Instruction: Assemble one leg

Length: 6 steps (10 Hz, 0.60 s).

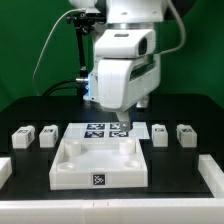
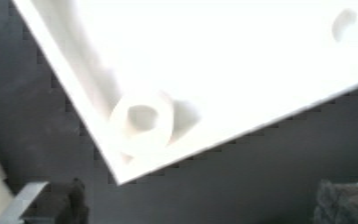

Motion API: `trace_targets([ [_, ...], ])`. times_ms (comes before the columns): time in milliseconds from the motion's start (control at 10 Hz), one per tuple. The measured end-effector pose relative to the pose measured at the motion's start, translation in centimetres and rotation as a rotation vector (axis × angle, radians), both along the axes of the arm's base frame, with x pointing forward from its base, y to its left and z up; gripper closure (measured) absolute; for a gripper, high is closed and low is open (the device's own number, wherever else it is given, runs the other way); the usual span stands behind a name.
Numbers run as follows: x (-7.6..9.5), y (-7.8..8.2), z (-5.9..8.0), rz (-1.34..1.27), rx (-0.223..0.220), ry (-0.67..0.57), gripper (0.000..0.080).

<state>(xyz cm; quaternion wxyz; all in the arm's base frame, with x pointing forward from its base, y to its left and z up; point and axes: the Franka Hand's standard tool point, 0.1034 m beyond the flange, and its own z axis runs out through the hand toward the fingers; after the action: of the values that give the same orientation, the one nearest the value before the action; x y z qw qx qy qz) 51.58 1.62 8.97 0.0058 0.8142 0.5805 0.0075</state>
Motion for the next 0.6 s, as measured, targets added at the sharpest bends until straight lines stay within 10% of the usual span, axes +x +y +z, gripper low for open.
trace_targets([
  [600,-1.5,-1.8,-1.5,0.201,-0.001,-0.069,0.015],
])
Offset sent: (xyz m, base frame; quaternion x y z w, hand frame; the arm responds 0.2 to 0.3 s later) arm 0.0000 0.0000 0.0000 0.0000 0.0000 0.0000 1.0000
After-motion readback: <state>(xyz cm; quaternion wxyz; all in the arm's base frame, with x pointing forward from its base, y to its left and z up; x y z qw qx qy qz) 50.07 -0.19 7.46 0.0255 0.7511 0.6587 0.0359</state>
